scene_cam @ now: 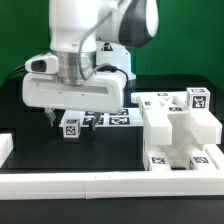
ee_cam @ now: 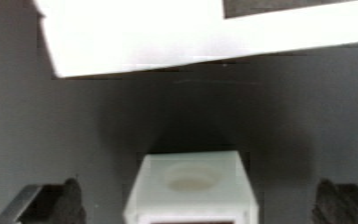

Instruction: Assemble chair

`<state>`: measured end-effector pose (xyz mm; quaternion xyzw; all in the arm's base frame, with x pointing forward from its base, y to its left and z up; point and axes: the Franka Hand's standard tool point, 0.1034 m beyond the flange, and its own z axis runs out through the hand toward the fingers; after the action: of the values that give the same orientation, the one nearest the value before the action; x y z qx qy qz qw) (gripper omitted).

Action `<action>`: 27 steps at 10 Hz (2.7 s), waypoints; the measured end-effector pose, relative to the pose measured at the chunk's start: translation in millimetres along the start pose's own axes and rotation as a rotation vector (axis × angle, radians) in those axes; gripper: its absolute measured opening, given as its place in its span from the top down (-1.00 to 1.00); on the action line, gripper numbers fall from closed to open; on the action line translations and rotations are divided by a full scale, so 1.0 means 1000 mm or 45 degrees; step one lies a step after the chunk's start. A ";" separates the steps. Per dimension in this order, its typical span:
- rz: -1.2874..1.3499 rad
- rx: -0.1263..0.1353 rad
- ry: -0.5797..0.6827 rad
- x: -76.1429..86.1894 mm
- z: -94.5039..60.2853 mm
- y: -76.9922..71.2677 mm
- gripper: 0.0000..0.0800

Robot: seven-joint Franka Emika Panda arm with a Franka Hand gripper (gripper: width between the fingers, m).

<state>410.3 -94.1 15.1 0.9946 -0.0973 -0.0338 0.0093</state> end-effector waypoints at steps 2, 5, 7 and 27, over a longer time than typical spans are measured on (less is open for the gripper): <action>0.012 0.052 -0.087 0.009 -0.011 -0.004 -0.62; -0.003 0.096 -0.357 0.007 -0.011 -0.010 -0.62; -0.020 0.106 -0.551 0.011 -0.015 0.004 -0.62; 0.009 0.097 -1.220 0.004 0.003 0.006 -0.32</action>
Offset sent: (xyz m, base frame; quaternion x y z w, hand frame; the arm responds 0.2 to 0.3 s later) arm 0.0000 0.0000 0.0000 0.0000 -0.1938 0.0000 0.9810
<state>412.6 -100.8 11.8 0.8665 -0.0951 -0.4847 -0.0728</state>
